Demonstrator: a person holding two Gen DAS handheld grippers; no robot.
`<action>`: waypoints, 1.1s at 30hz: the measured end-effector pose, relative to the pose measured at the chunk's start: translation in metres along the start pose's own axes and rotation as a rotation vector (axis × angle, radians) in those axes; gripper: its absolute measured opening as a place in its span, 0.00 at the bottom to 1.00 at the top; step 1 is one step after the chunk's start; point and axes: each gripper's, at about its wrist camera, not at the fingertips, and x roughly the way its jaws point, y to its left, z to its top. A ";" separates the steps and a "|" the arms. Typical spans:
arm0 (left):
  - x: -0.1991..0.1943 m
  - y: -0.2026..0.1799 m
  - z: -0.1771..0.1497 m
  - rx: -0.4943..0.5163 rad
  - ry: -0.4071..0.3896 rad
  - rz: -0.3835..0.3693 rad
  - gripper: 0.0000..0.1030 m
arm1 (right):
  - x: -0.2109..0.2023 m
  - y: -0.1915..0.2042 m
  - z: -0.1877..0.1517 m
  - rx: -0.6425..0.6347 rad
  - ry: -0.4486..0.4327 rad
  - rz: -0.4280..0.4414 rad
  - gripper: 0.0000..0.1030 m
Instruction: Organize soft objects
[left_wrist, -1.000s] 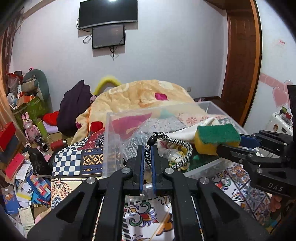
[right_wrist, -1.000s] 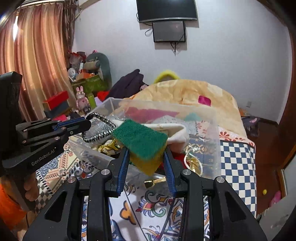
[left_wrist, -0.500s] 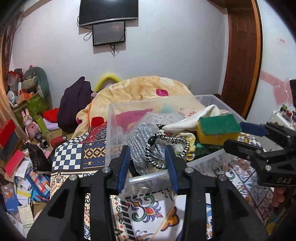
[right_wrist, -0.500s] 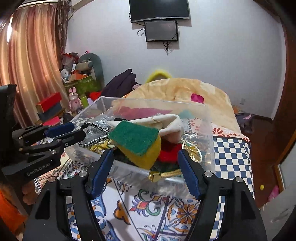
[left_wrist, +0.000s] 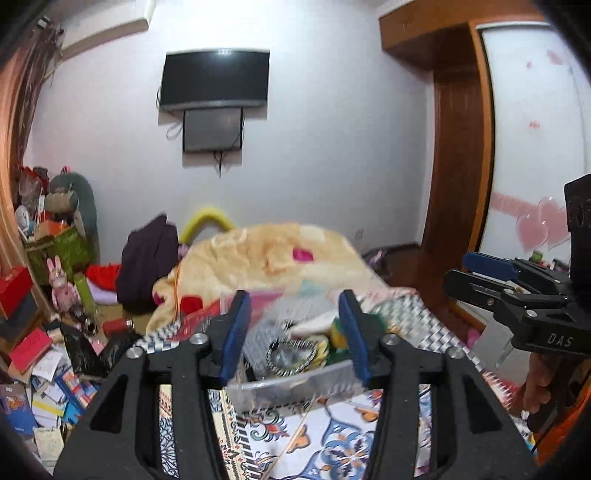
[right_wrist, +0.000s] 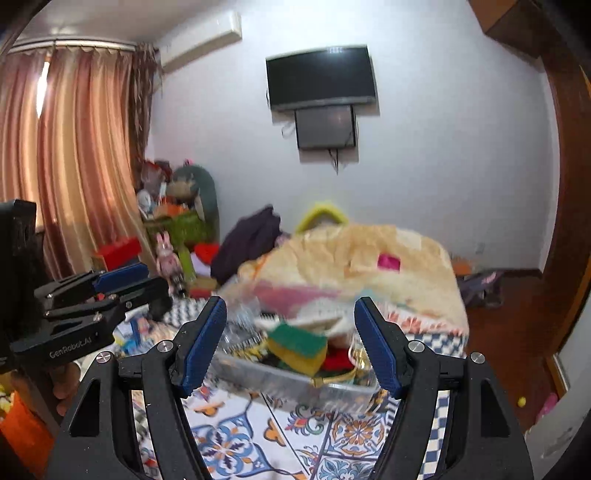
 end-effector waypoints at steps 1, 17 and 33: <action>-0.008 -0.002 0.004 -0.001 -0.020 -0.002 0.52 | -0.007 0.002 0.005 -0.004 -0.022 0.003 0.67; -0.077 -0.007 0.030 -0.023 -0.214 0.029 1.00 | -0.062 0.032 0.028 -0.059 -0.233 -0.003 0.98; -0.076 -0.012 0.025 0.001 -0.203 0.039 1.00 | -0.064 0.027 0.018 -0.025 -0.226 0.002 1.00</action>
